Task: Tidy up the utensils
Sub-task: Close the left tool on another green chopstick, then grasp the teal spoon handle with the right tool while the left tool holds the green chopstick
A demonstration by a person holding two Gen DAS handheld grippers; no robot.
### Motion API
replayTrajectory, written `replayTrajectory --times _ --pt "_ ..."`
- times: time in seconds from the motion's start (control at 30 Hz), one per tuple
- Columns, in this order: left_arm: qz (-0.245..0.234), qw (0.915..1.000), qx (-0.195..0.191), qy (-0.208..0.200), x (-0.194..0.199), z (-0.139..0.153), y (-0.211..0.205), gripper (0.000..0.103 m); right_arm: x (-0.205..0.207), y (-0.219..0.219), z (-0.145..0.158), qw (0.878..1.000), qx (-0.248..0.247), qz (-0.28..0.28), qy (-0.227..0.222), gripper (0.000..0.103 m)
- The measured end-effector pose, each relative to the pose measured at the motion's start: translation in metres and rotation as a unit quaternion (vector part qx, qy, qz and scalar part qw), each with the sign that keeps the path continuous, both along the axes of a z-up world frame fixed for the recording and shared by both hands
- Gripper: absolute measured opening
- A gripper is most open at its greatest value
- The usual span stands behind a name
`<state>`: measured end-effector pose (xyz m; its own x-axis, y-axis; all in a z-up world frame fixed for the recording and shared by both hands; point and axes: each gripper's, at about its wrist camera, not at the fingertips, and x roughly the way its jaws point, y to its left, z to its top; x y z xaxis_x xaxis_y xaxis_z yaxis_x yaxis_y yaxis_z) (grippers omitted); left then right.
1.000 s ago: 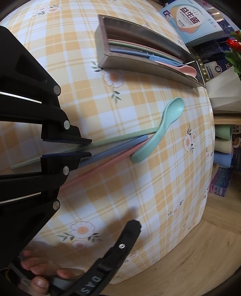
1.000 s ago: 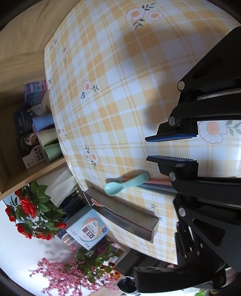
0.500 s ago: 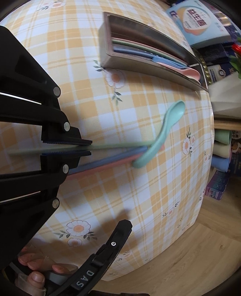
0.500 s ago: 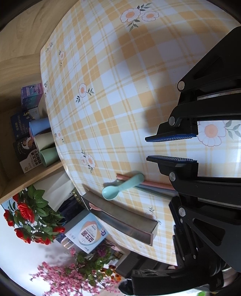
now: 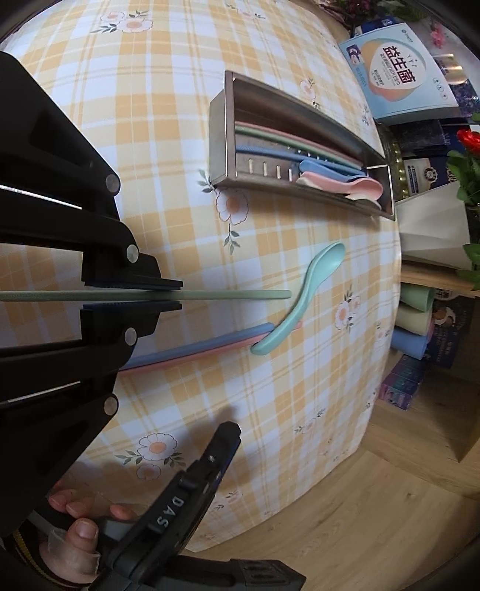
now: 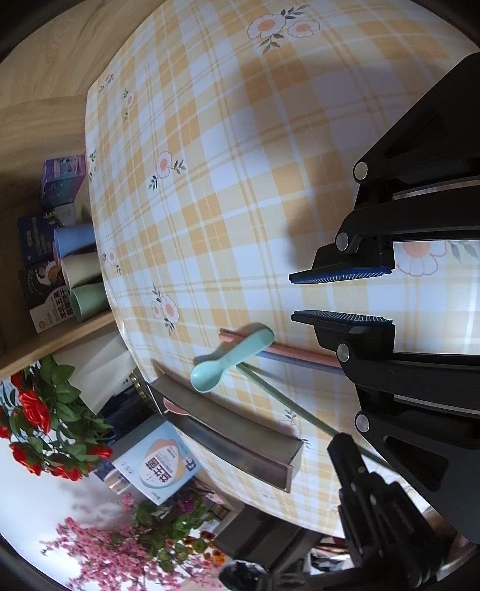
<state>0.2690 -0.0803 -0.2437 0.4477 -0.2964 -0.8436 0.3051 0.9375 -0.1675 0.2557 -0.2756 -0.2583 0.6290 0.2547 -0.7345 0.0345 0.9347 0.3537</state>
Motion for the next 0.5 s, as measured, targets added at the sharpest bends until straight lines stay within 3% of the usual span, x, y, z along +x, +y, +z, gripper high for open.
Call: replayTrajectory --times 0.17,0.33,0.5 --pt "-0.001 0.9999 -0.012 0.005 -0.002 0.001 0.010 0.005 0.000 0.007 0.002 1.000 -0.014 0.008 0.004 0.016" --pt "0.012 0.9988 -0.020 0.044 -0.003 -0.014 0.025 0.005 0.003 0.016 0.002 1.000 -0.024 0.014 0.010 0.016" --pt "0.009 0.9983 -0.019 0.055 0.000 -0.018 0.029 0.005 0.004 0.026 0.002 0.999 -0.029 0.025 0.011 0.016"
